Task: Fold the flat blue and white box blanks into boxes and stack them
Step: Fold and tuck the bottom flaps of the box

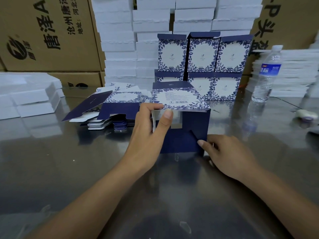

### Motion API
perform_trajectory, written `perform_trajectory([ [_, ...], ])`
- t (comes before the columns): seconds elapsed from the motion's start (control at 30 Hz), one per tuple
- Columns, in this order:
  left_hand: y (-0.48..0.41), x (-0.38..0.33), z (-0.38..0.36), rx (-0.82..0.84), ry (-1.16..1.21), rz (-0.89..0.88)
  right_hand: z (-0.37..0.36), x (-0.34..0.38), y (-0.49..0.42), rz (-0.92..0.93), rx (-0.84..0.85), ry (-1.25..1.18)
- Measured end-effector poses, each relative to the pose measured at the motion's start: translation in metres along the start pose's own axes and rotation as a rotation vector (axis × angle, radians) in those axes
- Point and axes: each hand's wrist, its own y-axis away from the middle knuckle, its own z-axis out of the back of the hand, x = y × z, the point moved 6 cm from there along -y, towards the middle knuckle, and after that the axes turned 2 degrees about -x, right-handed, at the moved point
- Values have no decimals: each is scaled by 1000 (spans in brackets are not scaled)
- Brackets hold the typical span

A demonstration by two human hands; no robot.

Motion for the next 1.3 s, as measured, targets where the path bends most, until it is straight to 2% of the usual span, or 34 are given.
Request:
perform_trajectory([
  [0.33,-1,1,1,-37,22,-33,1,1,0,36,-49,3],
  [0.5,-8,4,13,-175,77,-16,1,0,-1,17,-36,-1],
  [0.63,-10,8,15,-191,55,-18,0,-3,-1,5,4,53],
  [0.83,-13,17,17,-231,68,28,-1,2,0,122,47,122],
  [0.97,-14,20,19,-244,80,36,1,4,1,146,17,35],
  [1.23,-13,12,16,-204,18,-25,2,4,-1,100,-15,100],
  [1.3,-11,9,16,-189,8,-44,5,7,-1,77,-38,-15],
])
